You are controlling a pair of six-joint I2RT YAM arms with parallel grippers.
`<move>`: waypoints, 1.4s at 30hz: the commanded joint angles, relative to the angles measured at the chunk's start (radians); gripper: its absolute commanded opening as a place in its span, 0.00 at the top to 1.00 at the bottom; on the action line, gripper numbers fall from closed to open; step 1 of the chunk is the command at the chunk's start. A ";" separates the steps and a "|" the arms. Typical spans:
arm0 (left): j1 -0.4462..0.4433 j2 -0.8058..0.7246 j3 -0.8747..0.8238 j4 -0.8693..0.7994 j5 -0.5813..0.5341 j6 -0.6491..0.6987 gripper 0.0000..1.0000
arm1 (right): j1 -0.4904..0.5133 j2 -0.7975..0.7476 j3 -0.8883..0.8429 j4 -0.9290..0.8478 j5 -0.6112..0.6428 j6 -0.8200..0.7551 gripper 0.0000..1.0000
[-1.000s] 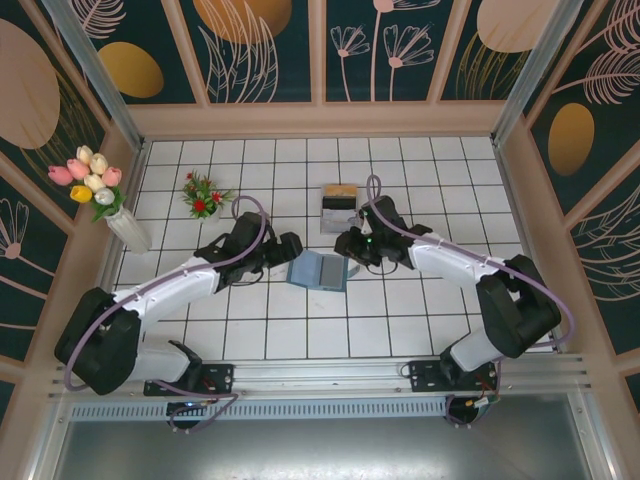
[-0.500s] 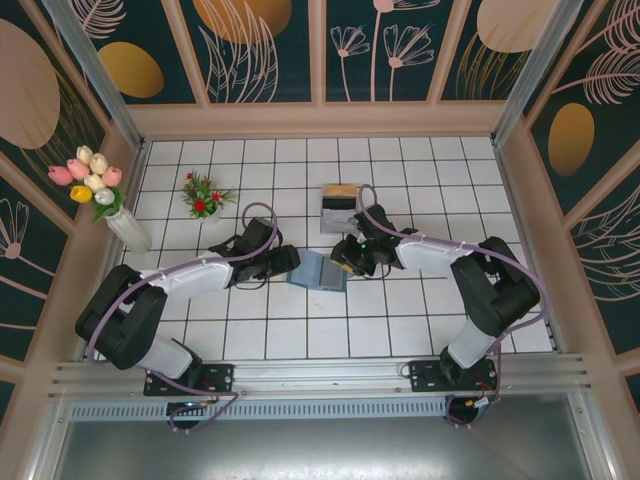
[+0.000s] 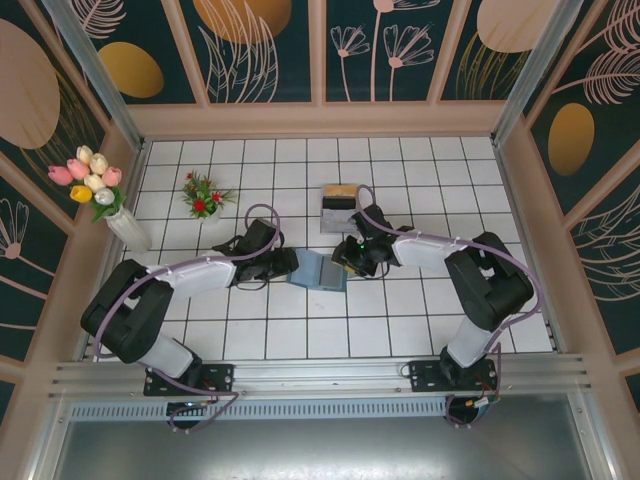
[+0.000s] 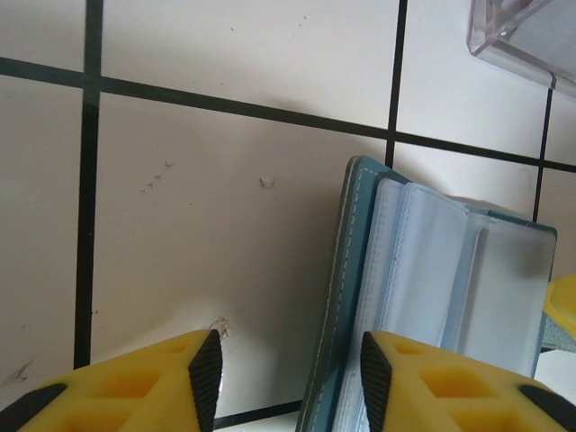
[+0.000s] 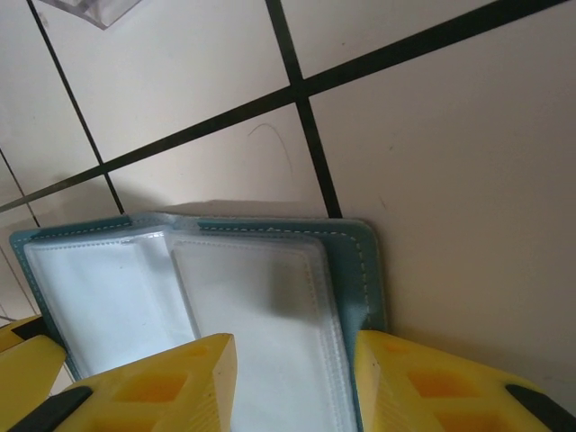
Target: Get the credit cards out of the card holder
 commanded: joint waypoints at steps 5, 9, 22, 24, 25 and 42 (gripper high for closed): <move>-0.002 0.019 -0.001 0.028 0.029 0.011 0.59 | 0.000 0.019 0.021 -0.022 -0.013 -0.034 0.58; -0.002 0.019 -0.003 0.029 0.037 0.009 0.61 | 0.004 0.008 0.027 0.007 -0.055 -0.036 0.59; -0.003 0.031 -0.004 0.041 0.046 0.006 0.63 | 0.006 -0.062 0.058 -0.016 -0.112 -0.037 0.61; -0.002 0.031 -0.004 0.042 0.048 0.005 0.63 | 0.008 -0.067 0.064 -0.030 -0.108 -0.038 0.61; -0.003 0.031 -0.003 0.042 0.048 0.006 0.63 | 0.007 -0.066 0.070 -0.051 -0.096 -0.041 0.61; -0.004 0.029 -0.003 0.042 0.048 0.009 0.63 | 0.008 -0.019 0.053 -0.075 -0.081 -0.046 0.61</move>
